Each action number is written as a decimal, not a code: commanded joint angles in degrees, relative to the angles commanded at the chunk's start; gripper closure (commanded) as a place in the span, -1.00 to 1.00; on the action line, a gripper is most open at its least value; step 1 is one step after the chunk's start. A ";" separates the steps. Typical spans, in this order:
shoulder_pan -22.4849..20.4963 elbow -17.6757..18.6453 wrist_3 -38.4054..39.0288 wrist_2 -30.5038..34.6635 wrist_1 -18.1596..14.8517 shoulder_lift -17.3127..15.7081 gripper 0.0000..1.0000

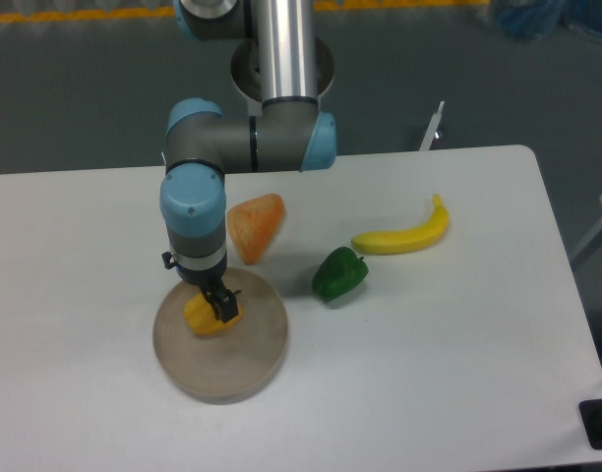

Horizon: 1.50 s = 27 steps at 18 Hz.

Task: Pick up the yellow pepper from the plate
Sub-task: 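Close the gripper on the yellow pepper, then lift the yellow pepper off the plate and carry it toward the banana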

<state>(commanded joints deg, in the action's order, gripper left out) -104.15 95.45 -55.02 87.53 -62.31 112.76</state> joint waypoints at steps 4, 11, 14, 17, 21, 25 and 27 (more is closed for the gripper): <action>0.79 0.00 0.18 1.68 0.26 1.14 -1.00; 0.79 -0.44 0.00 1.77 2.90 2.55 -0.13; 0.79 -0.53 0.09 1.77 2.81 2.02 0.71; 0.62 -1.23 0.18 1.86 2.64 0.89 0.85; -1.22 -2.81 0.35 1.95 1.85 -2.28 0.84; -4.82 -2.72 0.44 1.86 0.62 -5.88 0.83; -8.07 -2.99 -0.09 1.77 -0.87 -7.73 0.83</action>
<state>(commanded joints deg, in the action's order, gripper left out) -112.22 92.46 -55.10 89.30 -63.19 105.04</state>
